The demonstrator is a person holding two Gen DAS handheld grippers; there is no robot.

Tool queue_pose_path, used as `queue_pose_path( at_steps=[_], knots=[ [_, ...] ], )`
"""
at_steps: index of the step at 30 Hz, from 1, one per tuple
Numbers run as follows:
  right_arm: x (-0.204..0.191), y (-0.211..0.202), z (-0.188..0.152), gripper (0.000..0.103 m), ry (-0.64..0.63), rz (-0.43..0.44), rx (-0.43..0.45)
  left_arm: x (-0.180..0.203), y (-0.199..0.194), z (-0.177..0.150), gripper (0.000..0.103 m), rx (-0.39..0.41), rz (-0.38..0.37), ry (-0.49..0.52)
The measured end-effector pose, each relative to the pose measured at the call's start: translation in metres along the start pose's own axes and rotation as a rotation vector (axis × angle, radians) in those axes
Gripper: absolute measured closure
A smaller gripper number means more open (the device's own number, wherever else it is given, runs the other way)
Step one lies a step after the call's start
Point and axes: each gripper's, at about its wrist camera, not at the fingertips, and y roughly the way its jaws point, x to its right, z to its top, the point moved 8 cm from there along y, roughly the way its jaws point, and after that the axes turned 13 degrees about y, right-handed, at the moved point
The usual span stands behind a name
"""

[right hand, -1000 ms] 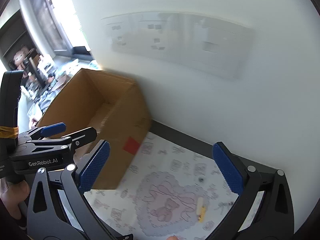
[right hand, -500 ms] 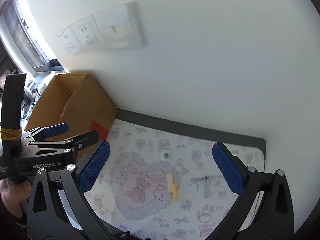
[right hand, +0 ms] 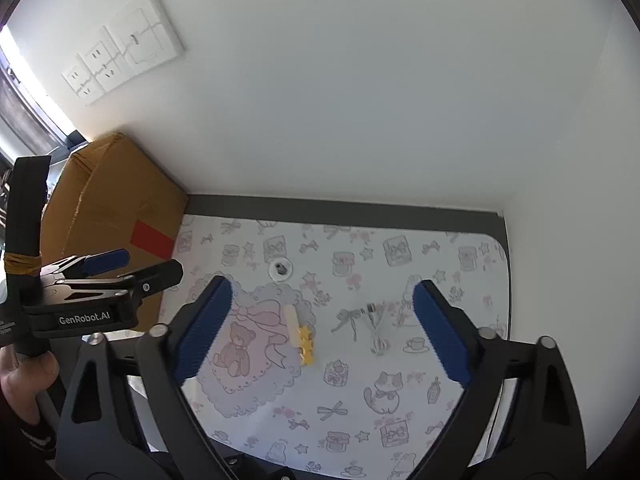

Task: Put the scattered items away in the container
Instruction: 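Move both tools back over the mat toward the cable and star stick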

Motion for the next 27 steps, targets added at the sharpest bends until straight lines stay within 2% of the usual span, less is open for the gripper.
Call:
queue_pose_path(
  at_steps=[2, 7, 15, 20, 27],
  knots=[
    [0.004, 0.004, -0.004, 0.022, -0.001, -0.002, -0.011, 0.006, 0.012, -0.005, 0.0, -0.025, -0.009, 0.014],
    [0.014, 0.024, -0.02, 0.034, -0.005, -0.011, -0.063, 0.019, 0.037, -0.021, 0.0, -0.089, -0.014, 0.031],
    [0.038, 0.05, -0.039, 0.035, 0.015, -0.018, -0.131, 0.034, 0.07, -0.041, 0.017, -0.166, -0.027, 0.045],
    [0.053, 0.069, -0.051, 0.044, 0.024, -0.032, -0.185, 0.043, 0.093, -0.052, 0.029, -0.231, -0.035, 0.06],
    [0.072, 0.095, -0.065, 0.045, 0.03, -0.05, -0.245, 0.063, 0.12, -0.072, 0.029, -0.304, -0.074, 0.082]
  ],
)
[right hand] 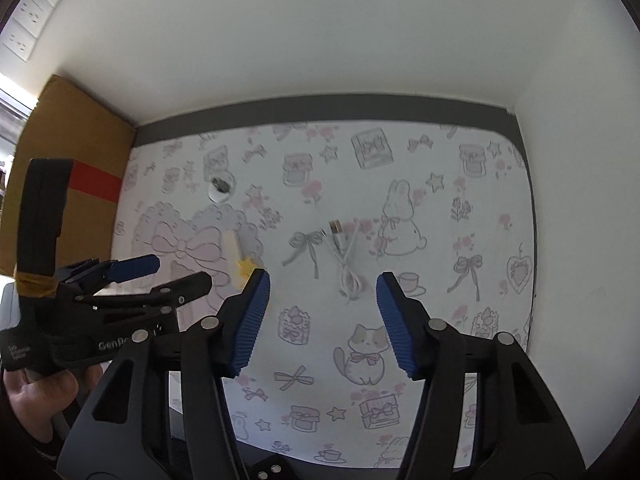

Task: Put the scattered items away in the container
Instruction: 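Move both tools back over the mat toward the cable and star stick, then grasp the white cable with the right gripper while the left approaches the white stick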

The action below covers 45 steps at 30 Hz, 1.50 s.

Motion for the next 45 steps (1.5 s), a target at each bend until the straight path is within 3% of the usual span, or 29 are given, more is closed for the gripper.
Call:
queue_pose_path(
  at_steps=[2, 6, 13, 22, 26, 30, 37, 45],
  knots=[
    [0.005, 0.01, -0.002, 0.046, 0.002, -0.006, -0.022, 0.006, 0.01, -0.002, 0.031, -0.019, -0.008, 0.012],
    [0.009, 0.029, -0.008, 0.055, -0.003, -0.018, -0.065, 0.012, 0.028, -0.007, 0.045, -0.062, -0.021, 0.013],
    [0.008, 0.051, -0.006, 0.064, -0.028, -0.031, -0.109, 0.014, 0.037, -0.004, 0.056, -0.087, -0.049, 0.017],
    [0.0, 0.072, -0.007, 0.068, -0.075, -0.044, -0.15, 0.015, 0.039, -0.006, 0.067, -0.107, -0.071, 0.031],
    [-0.002, 0.076, -0.006, 0.072, -0.095, -0.053, -0.156, 0.016, 0.037, -0.005, 0.087, -0.107, -0.101, 0.037],
    [-0.002, 0.08, -0.006, 0.075, -0.103, -0.058, -0.16, 0.014, 0.034, -0.006, 0.09, -0.102, -0.122, 0.031],
    [0.0, 0.088, -0.006, 0.094, -0.128, -0.084, -0.154, -0.002, 0.023, -0.005, 0.092, -0.082, -0.154, -0.002],
    [-0.001, 0.082, -0.008, 0.1, -0.135, -0.064, -0.152, -0.015, 0.004, -0.011, 0.097, -0.024, -0.16, -0.011]
  ],
)
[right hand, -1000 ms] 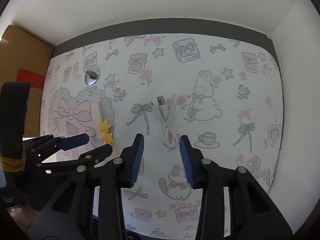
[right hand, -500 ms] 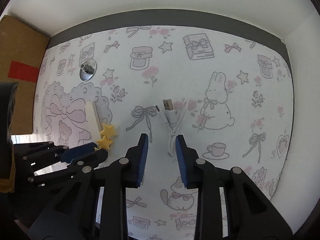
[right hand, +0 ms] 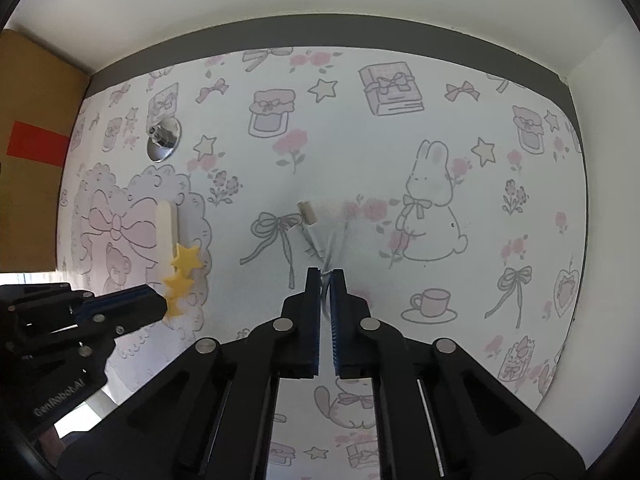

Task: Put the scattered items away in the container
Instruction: 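Grasp the white cable with the right gripper while the left approaches the white stick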

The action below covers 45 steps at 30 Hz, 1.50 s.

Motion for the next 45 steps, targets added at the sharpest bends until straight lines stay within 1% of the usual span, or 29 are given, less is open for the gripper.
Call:
queue_pose_path(
  at_steps=[3, 7, 8, 10, 11, 12, 13, 14, 15, 17, 19, 22, 26, 28, 29, 30, 32, 34, 35, 36, 38, 40, 41, 42, 43, 44, 45],
  knots=[
    [-0.002, -0.008, 0.0, 0.1, -0.008, 0.015, 0.012, -0.002, -0.006, 0.002, 0.097, 0.017, 0.001, -0.001],
    [-0.006, -0.017, -0.001, 0.101, -0.023, 0.023, 0.024, -0.004, -0.002, -0.001, 0.096, 0.003, -0.022, -0.011],
    [-0.006, -0.019, -0.001, 0.101, -0.026, 0.024, 0.024, -0.006, 0.0, -0.001, 0.094, 0.0, -0.015, -0.017],
    [-0.007, -0.02, -0.007, 0.1, -0.032, 0.026, 0.02, 0.002, 0.011, 0.007, 0.073, 0.001, 0.011, -0.021],
    [-0.007, -0.019, -0.007, 0.099, -0.036, 0.026, 0.019, 0.004, 0.015, 0.012, 0.048, 0.008, 0.032, -0.025],
    [-0.007, -0.018, -0.006, 0.099, -0.036, 0.022, 0.022, 0.003, 0.015, 0.015, 0.027, 0.016, 0.048, -0.028],
    [-0.006, -0.018, -0.005, 0.099, -0.038, 0.015, 0.026, 0.0, 0.012, 0.014, 0.023, 0.026, 0.053, -0.037],
    [-0.006, -0.018, -0.005, 0.093, -0.04, 0.008, 0.027, -0.001, 0.011, 0.016, 0.023, 0.031, 0.054, -0.038],
    [-0.006, -0.017, -0.004, 0.088, -0.039, 0.006, 0.028, -0.003, 0.011, 0.018, 0.023, 0.03, 0.068, -0.037],
    [-0.006, -0.016, -0.003, 0.072, -0.038, 0.003, 0.029, -0.006, 0.014, 0.023, 0.023, 0.029, 0.097, -0.04],
    [-0.007, -0.012, -0.002, 0.068, -0.051, -0.001, 0.019, -0.01, 0.018, 0.029, 0.023, 0.024, 0.119, -0.053],
    [-0.004, -0.006, -0.001, 0.067, -0.061, -0.006, 0.003, -0.018, 0.024, 0.035, 0.023, 0.011, 0.168, -0.073],
    [-0.001, 0.001, -0.001, 0.067, -0.076, -0.018, -0.017, -0.022, 0.033, 0.038, 0.023, -0.028, 0.243, -0.059],
    [-0.002, 0.006, -0.002, 0.067, -0.088, -0.023, -0.028, -0.026, 0.04, 0.035, 0.027, -0.052, 0.255, -0.071],
    [-0.002, 0.008, -0.003, 0.067, -0.092, -0.022, -0.031, -0.026, 0.044, 0.034, 0.029, -0.057, 0.236, -0.079],
    [-0.004, 0.009, -0.004, 0.067, -0.095, -0.015, -0.036, -0.026, 0.045, 0.034, 0.032, -0.06, 0.245, -0.073],
    [-0.007, 0.011, -0.006, 0.067, -0.108, -0.008, -0.048, -0.025, 0.046, 0.033, 0.034, -0.072, 0.276, -0.056],
    [-0.011, 0.012, -0.01, 0.071, -0.126, -0.002, -0.056, -0.024, 0.047, 0.033, 0.037, -0.079, 0.295, -0.044],
    [-0.013, 0.012, -0.011, 0.08, -0.137, -0.009, -0.053, -0.024, 0.047, 0.032, 0.04, -0.079, 0.303, -0.042],
    [-0.014, 0.012, -0.012, 0.086, -0.149, -0.018, -0.051, -0.025, 0.047, 0.032, 0.043, -0.077, 0.306, -0.044],
    [-0.018, 0.013, -0.012, 0.088, -0.155, -0.018, -0.051, -0.032, 0.041, 0.028, 0.048, -0.068, 0.298, -0.051],
    [-0.018, 0.012, -0.012, 0.089, -0.152, -0.007, -0.057, -0.037, 0.036, 0.026, 0.058, -0.056, 0.297, -0.066],
    [-0.018, 0.012, -0.012, 0.09, -0.15, -0.003, -0.061, -0.041, 0.034, 0.025, 0.069, -0.049, 0.296, -0.075],
    [-0.017, 0.011, -0.012, 0.09, -0.146, 0.0, -0.064, -0.046, 0.032, 0.023, 0.088, -0.041, 0.288, -0.09],
    [-0.016, 0.011, -0.012, 0.09, -0.144, 0.001, -0.065, -0.05, 0.03, 0.021, 0.094, -0.034, 0.249, -0.118],
    [-0.017, 0.01, -0.012, 0.09, -0.142, 0.004, -0.065, -0.054, 0.029, 0.019, 0.094, -0.023, 0.204, -0.147],
    [-0.016, 0.008, -0.012, 0.09, -0.141, 0.007, -0.066, -0.058, 0.028, 0.017, 0.094, -0.016, 0.175, -0.163]
  ],
)
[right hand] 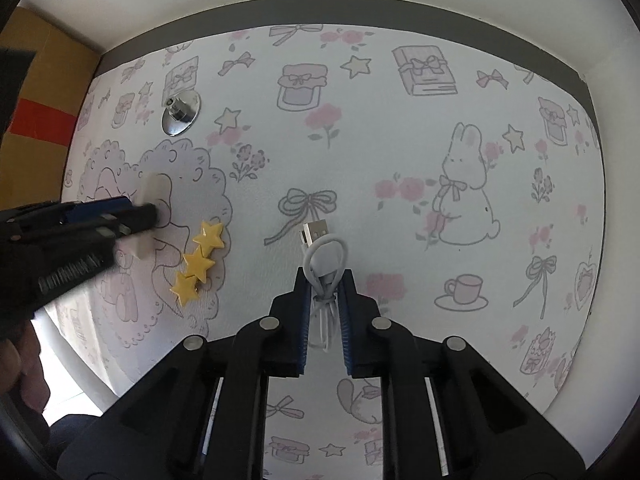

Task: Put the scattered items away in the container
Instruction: 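Grasp the white stick with the left gripper and lift it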

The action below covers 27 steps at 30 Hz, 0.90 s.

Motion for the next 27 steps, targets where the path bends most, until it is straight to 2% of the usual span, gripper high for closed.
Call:
queue_pose_path(
  at_steps=[8, 13, 15, 21, 27],
  knots=[
    [-0.001, -0.016, 0.002, 0.09, -0.017, 0.019, 0.018, -0.011, -0.021, -0.008, 0.094, 0.085, -0.057, 0.003],
    [-0.009, -0.027, 0.008, 0.09, -0.042, 0.033, 0.036, -0.015, -0.038, -0.004, 0.094, 0.128, -0.052, 0.025],
    [-0.012, -0.033, 0.012, 0.09, -0.051, 0.038, 0.047, -0.006, -0.046, -0.004, 0.094, 0.147, -0.059, 0.023],
    [-0.015, -0.063, 0.004, 0.09, -0.072, 0.063, 0.087, -0.002, -0.073, -0.004, 0.094, 0.204, -0.054, 0.032],
    [-0.045, -0.082, 0.005, 0.09, -0.109, 0.084, 0.129, 0.005, -0.104, -0.004, 0.094, 0.266, -0.038, 0.048]
  ],
)
